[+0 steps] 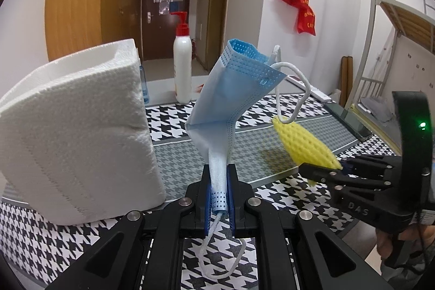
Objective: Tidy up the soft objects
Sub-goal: 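Carry the blue mask over the foam box with the left gripper while the right gripper carries the net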
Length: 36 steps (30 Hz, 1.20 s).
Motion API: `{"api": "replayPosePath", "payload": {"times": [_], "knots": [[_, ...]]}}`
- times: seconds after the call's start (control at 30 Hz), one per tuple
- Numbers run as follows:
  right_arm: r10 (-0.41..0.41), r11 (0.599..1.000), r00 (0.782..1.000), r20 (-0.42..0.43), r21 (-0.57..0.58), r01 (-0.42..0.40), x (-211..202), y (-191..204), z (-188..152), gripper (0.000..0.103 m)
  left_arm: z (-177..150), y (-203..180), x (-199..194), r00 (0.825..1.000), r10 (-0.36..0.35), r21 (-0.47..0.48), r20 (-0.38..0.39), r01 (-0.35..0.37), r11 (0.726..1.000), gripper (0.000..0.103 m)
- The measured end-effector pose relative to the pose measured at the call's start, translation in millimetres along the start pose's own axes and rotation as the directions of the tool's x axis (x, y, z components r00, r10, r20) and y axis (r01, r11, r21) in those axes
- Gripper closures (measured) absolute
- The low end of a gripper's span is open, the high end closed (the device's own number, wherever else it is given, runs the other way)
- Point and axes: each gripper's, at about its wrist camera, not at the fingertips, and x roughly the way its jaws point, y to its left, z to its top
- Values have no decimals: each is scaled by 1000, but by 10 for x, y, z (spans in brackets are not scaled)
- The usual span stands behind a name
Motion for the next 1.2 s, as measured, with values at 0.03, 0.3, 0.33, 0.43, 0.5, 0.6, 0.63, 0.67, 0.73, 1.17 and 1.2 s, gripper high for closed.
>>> {"api": "replayPosePath", "payload": {"times": [0.03, 0.3, 0.33, 0.43, 0.5, 0.6, 0.63, 0.67, 0.73, 1.17, 1.2], "knots": [[0, 1000, 1000, 9, -4, 0, -42, 18, -3, 82, 0, -1, -10, 1000, 0, -1, 2, 0, 1000, 92], [-12, 1000, 998, 57, -16, 13, -280, 80, -35, 82, -14, -29, -138, 1000, 0, 5, 24, 0, 1000, 92], [-15, 1000, 998, 62, -12, 16, -297, 85, -34, 82, -15, -31, -157, 1000, -1, 5, 29, 1, 1000, 92], [-16, 1000, 997, 76, -7, 16, -336, 84, -25, 81, -21, -31, -195, 999, 0, 6, 36, 0, 1000, 92], [-16, 1000, 996, 83, -15, 17, -353, 105, -17, 81, -24, -35, -221, 999, -3, 8, 40, 3, 1000, 92], [-5, 1000, 995, 97, -26, 8, -429, 149, -26, 81, -22, -27, -260, 999, 0, 8, 49, 0, 1000, 92], [-7, 1000, 995, 101, -27, 10, -448, 162, -29, 81, -18, -20, -271, 999, 0, 7, 51, -1, 1000, 92], [-9, 1000, 994, 107, -29, 12, -476, 174, -31, 81, -19, -18, -285, 999, 2, 7, 55, -3, 1000, 92], [-8, 999, 994, 112, -31, 11, -504, 191, -29, 81, -20, -18, -314, 998, 6, 8, 62, -6, 1000, 92], [-3, 999, 987, 163, -43, 10, -672, 261, -8, 81, -4, -13, -454, 995, 20, 21, 100, -22, 1000, 92], [-1, 999, 986, 168, -44, 8, -687, 265, -4, 81, -2, -11, -467, 994, 19, 22, 103, -22, 1000, 92]]}}
